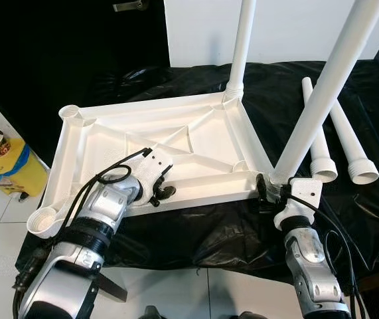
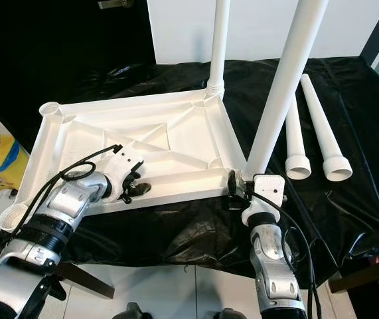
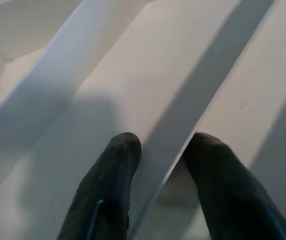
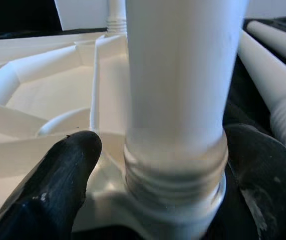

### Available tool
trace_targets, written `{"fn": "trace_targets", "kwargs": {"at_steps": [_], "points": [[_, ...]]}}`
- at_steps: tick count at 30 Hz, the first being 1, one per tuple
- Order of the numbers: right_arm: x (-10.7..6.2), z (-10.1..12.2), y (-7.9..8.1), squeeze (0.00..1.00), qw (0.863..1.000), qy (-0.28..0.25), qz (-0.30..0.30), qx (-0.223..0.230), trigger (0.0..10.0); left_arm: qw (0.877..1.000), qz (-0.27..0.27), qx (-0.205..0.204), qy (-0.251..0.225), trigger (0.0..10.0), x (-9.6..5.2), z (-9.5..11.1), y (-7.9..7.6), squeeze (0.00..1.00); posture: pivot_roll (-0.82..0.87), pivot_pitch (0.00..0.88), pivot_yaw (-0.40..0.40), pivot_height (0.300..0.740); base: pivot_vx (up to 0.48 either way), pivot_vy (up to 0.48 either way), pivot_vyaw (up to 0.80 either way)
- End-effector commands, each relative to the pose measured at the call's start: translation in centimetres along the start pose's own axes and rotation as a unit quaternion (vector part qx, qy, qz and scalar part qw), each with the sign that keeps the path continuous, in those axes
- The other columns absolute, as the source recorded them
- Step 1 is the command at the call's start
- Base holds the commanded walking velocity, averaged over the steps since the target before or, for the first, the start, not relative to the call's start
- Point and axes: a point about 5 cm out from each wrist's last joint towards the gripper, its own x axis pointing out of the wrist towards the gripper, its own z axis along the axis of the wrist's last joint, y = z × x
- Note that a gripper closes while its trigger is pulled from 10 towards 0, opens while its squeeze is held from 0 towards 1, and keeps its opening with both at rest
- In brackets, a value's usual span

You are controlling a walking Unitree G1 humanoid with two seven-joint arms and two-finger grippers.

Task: Building children table

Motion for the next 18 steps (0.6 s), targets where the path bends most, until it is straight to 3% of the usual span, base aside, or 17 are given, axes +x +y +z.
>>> {"fn": "trace_targets", "kwargs": {"at_steps": [1, 7, 18], "points": [[-0.3, -0.3, 0.3, 0.00, 1.000, 0.007, 0.000, 0.002, 10.0, 1.000, 0.020, -0.015, 0.018, 0.0, -0.3, -0.9, 0.9, 0.00, 0.04, 0.089, 0.059, 0.740, 0.000, 0.000, 0.00], [-0.3, -0.3, 0.3, 0.00, 1.000, 0.007, 0.000, 0.003, 10.0, 0.999, 0.021, -0.016, 0.020, 0.0, -0.3, -0.9, 1.1, 0.00, 0.04, 0.091, 0.060, 0.740, 0.000, 0.000, 0.00], [-0.3, -0.4, 0.6, 0.00, 1.000, 0.008, -0.001, 0.003, 10.0, 0.997, 0.074, -0.035, -0.011, 0.0, -0.9, 0.0, 3.0, 0.00, 0.05, 0.103, 0.059, 0.740, 0.000, 0.000, 0.00]]}}
